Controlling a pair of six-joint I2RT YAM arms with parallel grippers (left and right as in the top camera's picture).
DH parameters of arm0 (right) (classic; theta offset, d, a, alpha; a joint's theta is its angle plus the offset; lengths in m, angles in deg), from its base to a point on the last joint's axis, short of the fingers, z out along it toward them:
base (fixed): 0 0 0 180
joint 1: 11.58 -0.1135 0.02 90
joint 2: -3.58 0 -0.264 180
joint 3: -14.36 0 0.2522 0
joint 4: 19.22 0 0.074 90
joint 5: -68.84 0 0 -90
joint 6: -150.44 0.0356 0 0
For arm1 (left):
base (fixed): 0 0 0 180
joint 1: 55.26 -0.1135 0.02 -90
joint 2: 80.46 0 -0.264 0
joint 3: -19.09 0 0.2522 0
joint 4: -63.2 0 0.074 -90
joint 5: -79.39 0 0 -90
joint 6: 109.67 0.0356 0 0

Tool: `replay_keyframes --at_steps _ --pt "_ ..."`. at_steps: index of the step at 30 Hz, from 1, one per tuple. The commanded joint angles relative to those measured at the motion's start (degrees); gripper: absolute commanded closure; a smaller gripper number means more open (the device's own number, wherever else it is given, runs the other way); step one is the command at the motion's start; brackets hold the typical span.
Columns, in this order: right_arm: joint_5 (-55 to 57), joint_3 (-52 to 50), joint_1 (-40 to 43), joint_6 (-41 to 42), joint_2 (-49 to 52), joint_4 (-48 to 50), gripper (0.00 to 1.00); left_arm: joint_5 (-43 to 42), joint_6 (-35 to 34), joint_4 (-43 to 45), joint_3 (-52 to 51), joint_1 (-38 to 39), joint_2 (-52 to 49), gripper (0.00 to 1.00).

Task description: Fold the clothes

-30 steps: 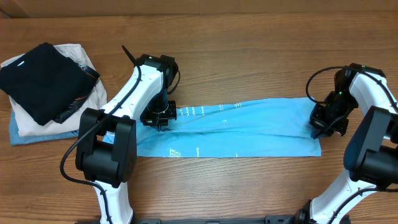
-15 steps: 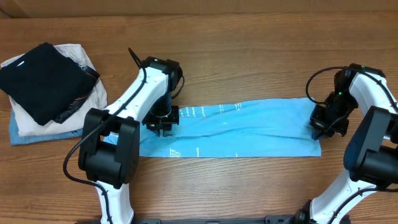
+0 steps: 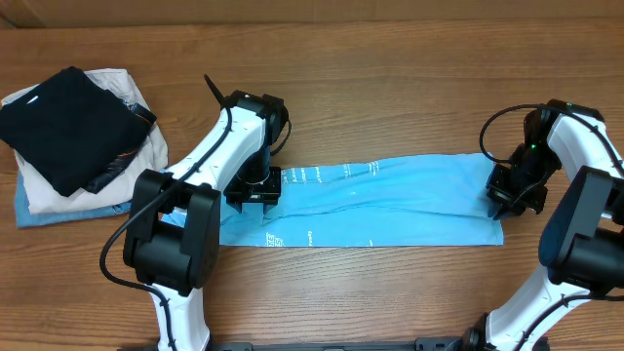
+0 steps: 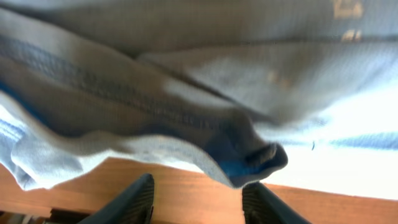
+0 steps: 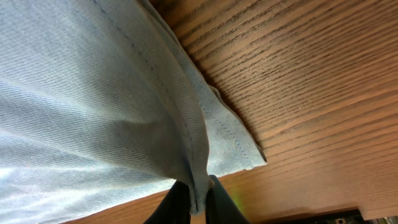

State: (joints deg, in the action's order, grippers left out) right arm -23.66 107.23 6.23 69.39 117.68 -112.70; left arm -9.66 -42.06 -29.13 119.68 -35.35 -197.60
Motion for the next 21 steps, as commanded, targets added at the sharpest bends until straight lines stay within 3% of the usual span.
replay_keyframes --at_steps 1,3,4,8,21 --pt "0.81 -0.42 -0.07 0.02 -1.09 -0.02 0.89 1.16 -0.33 1.07 -0.42 -0.04 1.01 0.73" --pt "0.81 -0.42 -0.07 0.02 -1.09 0.13 0.89 1.75 -0.61 1.51 -0.42 -0.04 1.01 0.89" --pt "0.81 -0.42 -0.07 0.02 -1.09 0.2 0.89 3.06 -1.92 1.51 -0.42 -0.04 1.03 0.91" --pt "0.81 -0.42 -0.07 0.02 -1.09 0.17 0.89 7.43 -4.63 3.08 -0.46 -0.04 1.01 0.89" --pt "0.79 -0.42 -0.07 0.02 -1.09 0.13 0.88 4.07 -4.44 16.26 -10.29 0.11 0.87 0.88"
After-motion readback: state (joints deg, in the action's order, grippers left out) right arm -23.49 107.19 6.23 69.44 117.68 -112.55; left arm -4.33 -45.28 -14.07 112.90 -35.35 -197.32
